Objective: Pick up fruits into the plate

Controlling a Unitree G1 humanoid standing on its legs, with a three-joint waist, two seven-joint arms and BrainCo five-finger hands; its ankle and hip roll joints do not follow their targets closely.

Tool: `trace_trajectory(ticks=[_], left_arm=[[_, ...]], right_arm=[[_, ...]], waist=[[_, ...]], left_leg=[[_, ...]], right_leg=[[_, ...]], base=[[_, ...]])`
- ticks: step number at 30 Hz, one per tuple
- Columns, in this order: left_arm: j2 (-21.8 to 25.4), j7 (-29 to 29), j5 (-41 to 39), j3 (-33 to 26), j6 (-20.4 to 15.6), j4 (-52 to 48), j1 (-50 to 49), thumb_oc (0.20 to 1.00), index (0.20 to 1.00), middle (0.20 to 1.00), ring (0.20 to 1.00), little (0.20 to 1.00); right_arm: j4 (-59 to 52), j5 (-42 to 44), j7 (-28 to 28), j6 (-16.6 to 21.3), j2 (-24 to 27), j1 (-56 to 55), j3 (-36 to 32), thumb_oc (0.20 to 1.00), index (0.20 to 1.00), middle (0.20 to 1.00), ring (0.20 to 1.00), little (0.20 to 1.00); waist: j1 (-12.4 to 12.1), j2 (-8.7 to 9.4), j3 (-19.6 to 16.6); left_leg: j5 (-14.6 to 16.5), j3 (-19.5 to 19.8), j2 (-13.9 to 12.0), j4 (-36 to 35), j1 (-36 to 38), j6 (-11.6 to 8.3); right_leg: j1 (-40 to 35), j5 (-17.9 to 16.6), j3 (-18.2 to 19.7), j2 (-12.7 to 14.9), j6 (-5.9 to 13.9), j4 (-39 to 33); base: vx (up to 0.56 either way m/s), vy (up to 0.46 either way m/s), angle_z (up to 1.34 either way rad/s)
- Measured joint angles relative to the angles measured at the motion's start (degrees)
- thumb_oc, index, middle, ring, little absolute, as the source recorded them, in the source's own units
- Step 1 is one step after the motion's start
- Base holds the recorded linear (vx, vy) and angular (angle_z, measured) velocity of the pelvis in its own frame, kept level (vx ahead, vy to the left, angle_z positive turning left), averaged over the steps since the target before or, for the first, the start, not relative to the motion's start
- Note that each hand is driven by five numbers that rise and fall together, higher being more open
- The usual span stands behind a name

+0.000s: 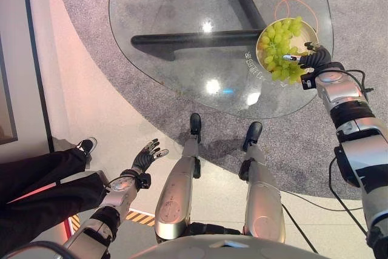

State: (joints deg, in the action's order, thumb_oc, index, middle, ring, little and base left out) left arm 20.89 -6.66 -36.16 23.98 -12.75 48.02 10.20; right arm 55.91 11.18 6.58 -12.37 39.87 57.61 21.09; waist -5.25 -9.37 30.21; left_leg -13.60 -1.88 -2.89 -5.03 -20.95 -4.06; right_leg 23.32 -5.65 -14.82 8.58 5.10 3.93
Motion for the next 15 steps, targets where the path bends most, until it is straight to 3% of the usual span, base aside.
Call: trace_trajectory(ticks=[6, 15], left_arm=[[-0.2, 0.0, 0.0, -0.1, 0.0, 0.0, 0.0, 1.0, 1.0, 1.0, 1.0, 1.0], [-1.0, -0.4, 0.1, -2.0, 1.9, 0.8, 1.3, 1.0, 1.0, 1.0, 1.0, 1.0]], right_arm=[[-0.7, 0.0, 1.8, 0.7, 0.0, 0.2, 0.0, 1.0, 1.0, 1.0, 1.0, 1.0], [-9.8, 3.5, 3.3, 4.9, -0.3, -7.2, -2.9, 1.0, 1.0, 1.0, 1.0, 1.0]], waist=[[0.1, 0.0, 0.0], [0.4, 0.08, 0.0]], left_leg=[[-0.4, 0.1, 0.0, 0.0, -0.1, 0.22], [0.2, 0.7, -0.3, 0.0, 6.6, 0.15]], right_leg=[[0.0, 0.0, -0.1, 0.0, 0.04, 0.2], [-8.3, 0.1, -1.4, -0.4, 0.11, -1.6]], base=[[0.0, 0.0, 0.0], [0.02, 0.006, 0.07]])
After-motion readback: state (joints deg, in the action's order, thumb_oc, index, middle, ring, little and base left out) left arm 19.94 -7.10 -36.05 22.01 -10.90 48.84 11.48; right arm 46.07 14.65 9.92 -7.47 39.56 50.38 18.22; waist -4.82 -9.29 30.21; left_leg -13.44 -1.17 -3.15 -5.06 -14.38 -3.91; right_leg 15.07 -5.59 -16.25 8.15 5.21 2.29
